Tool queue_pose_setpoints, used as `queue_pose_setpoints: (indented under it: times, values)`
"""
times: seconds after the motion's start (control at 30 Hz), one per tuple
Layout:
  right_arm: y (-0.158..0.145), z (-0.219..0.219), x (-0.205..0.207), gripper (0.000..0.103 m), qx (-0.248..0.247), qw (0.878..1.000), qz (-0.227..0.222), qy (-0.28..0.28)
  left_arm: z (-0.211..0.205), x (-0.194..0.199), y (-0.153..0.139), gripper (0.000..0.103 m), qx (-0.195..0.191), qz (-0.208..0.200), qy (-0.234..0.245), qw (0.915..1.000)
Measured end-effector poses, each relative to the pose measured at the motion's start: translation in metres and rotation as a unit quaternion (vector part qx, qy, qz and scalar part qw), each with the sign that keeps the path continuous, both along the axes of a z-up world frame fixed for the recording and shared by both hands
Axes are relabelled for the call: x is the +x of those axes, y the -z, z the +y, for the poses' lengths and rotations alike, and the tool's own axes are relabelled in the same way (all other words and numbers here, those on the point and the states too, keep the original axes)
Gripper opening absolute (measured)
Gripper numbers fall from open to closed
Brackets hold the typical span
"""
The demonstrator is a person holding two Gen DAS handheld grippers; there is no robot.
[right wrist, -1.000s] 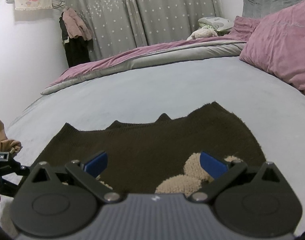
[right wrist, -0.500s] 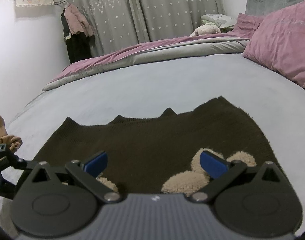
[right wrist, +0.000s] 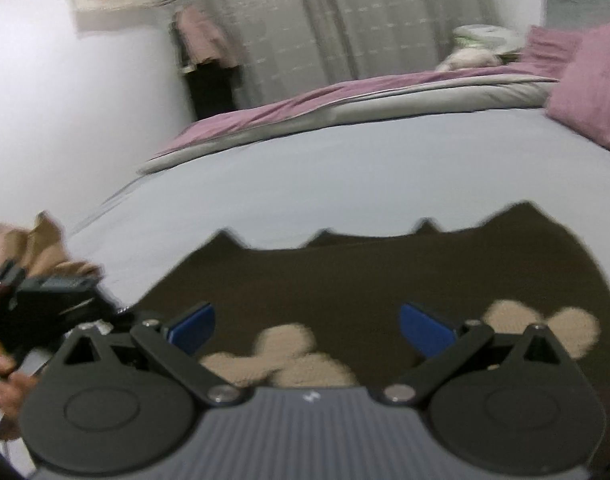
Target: Fold clothes
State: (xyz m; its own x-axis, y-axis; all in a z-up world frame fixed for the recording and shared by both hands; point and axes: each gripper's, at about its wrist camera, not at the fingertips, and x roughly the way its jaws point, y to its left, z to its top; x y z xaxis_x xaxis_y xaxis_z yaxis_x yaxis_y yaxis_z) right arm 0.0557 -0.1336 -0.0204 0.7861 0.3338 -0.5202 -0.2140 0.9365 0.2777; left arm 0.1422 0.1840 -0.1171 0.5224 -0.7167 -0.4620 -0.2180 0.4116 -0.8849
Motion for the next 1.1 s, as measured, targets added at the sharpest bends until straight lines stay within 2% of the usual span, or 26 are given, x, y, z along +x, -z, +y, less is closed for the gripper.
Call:
queue_pose_setpoints:
  times: [0.17, 0.37, 0.47, 0.53, 0.6, 0.67, 0.73, 0.77, 0.8, 0.87, 0.93, 0.97, 1.0, 1.1]
  values:
    - [-0.005, 0.045, -0.013, 0.103, -0.025, 0.996, -0.014, -0.088, 0.001, 0.0, -0.005, 0.049, -0.01, -0.008, -0.001, 0.9999]
    - [-0.003, 0.103, -0.033, 0.103, -0.087, 0.98, -0.044, -0.174, 0.0, 0.001, -0.005, 0.048, -0.01, -0.014, 0.003, 0.9999]
    - [0.009, 0.131, -0.041, 0.102, -0.15, 0.97, -0.069, -0.181, -0.001, 0.002, -0.006, 0.048, -0.005, -0.016, 0.006, 0.9998]
    - [0.018, 0.147, -0.043, 0.098, -0.198, 0.961, -0.086, -0.175, -0.002, 0.002, -0.006, 0.048, -0.001, -0.015, 0.008, 0.9999]
    - [0.028, 0.159, -0.044, 0.091, -0.238, 0.951, -0.099, -0.17, -0.002, 0.002, -0.006, 0.048, 0.003, -0.012, 0.009, 0.9999]
    - [0.036, 0.165, -0.044, 0.087, -0.256, 0.947, -0.109, -0.161, -0.003, 0.003, -0.006, 0.049, 0.003, -0.011, 0.01, 0.9999]
    - [0.043, 0.17, -0.043, 0.073, -0.269, 0.944, -0.117, -0.148, -0.005, 0.003, -0.007, 0.051, 0.008, -0.012, 0.015, 0.9998]
    - [0.045, 0.172, -0.043, 0.06, -0.273, 0.944, -0.119, -0.144, -0.006, 0.004, -0.008, 0.052, 0.012, -0.013, 0.018, 0.9997]
    - [0.046, 0.171, -0.043, 0.05, -0.271, 0.945, -0.122, -0.139, -0.007, 0.005, -0.009, 0.057, 0.017, -0.014, 0.022, 0.9995]
    - [0.044, 0.17, -0.041, 0.04, -0.257, 0.95, -0.122, -0.13, -0.009, 0.007, -0.012, 0.066, 0.023, -0.013, 0.029, 0.9992]
    - [0.039, 0.164, -0.038, 0.032, -0.237, 0.957, -0.12, -0.119, -0.009, 0.009, -0.013, 0.078, 0.018, -0.008, 0.034, 0.9993]
    - [0.035, 0.159, -0.038, 0.028, -0.228, 0.96, -0.12, -0.112, -0.009, 0.009, -0.013, 0.081, 0.013, -0.005, 0.035, 0.9993]
    - [0.031, 0.154, -0.037, 0.025, -0.219, 0.963, -0.12, -0.103, -0.008, 0.01, -0.012, 0.085, 0.007, -0.002, 0.036, 0.9993]
    - [0.02, 0.138, -0.039, 0.024, -0.195, 0.97, -0.116, -0.091, -0.008, 0.012, -0.005, 0.091, -0.012, 0.008, 0.041, 0.999]
